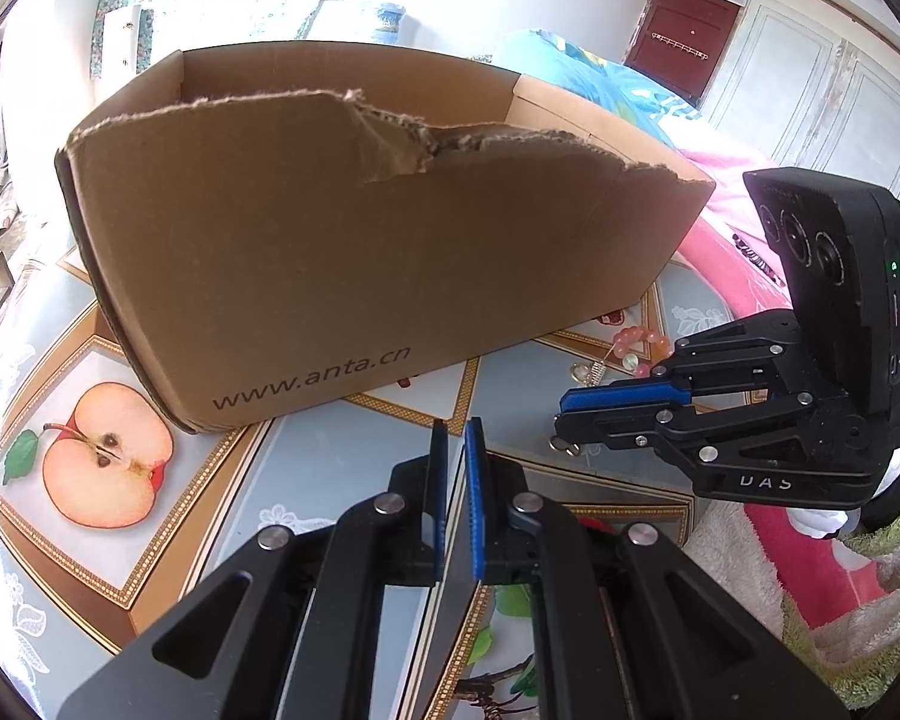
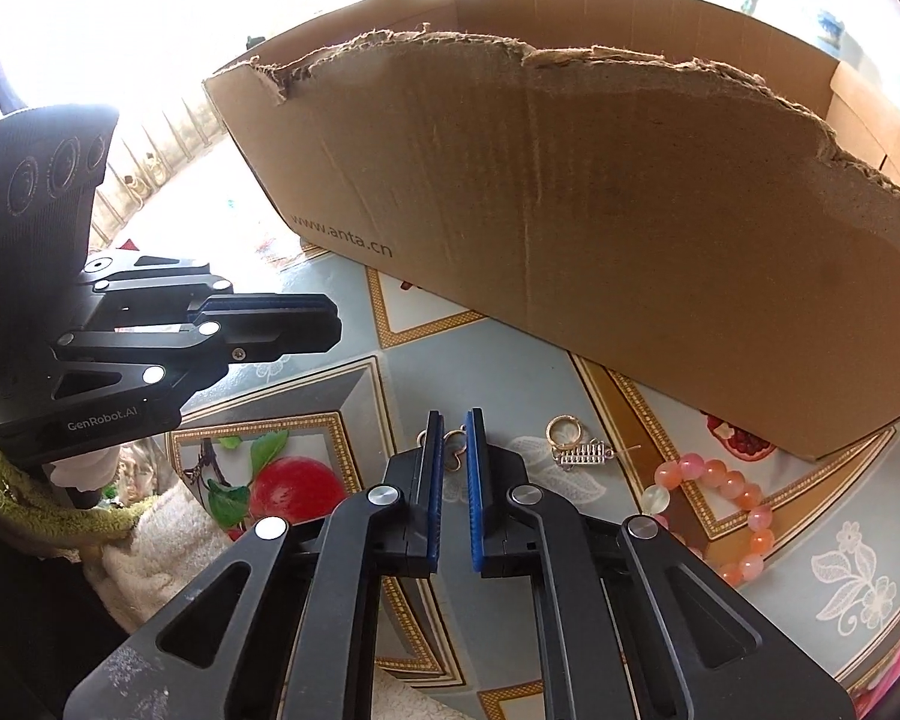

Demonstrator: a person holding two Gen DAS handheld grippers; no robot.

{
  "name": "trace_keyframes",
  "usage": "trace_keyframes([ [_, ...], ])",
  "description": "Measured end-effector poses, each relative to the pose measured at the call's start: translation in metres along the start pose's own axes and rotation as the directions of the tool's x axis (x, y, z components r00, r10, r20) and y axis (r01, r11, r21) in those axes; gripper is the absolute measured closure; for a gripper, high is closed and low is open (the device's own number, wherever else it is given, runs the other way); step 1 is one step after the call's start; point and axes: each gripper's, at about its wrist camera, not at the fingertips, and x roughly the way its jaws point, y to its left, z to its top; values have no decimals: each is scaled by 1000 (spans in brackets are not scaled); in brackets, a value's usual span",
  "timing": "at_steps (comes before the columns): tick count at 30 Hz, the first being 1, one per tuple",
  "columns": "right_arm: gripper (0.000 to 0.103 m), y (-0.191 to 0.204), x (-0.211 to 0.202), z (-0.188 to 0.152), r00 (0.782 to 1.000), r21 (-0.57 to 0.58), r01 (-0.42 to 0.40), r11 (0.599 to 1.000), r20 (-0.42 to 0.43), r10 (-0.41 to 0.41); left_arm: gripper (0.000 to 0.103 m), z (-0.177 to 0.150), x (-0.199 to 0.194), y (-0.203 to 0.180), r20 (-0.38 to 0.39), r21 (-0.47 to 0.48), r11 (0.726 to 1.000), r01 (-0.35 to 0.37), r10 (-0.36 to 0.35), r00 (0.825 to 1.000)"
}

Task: Organize jewelry

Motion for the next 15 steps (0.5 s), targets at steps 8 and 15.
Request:
trace_keyframes([
  [8,88,-2,-19,-8,999,45,4,999,43,-6,93,2,4,-1,-8,4,1000,-6,6,1000],
  [15,76,23,-12,-18,996,-17,83,996,18,-82,93,4,5,-2,-5,8,1000,-4,4,1000],
])
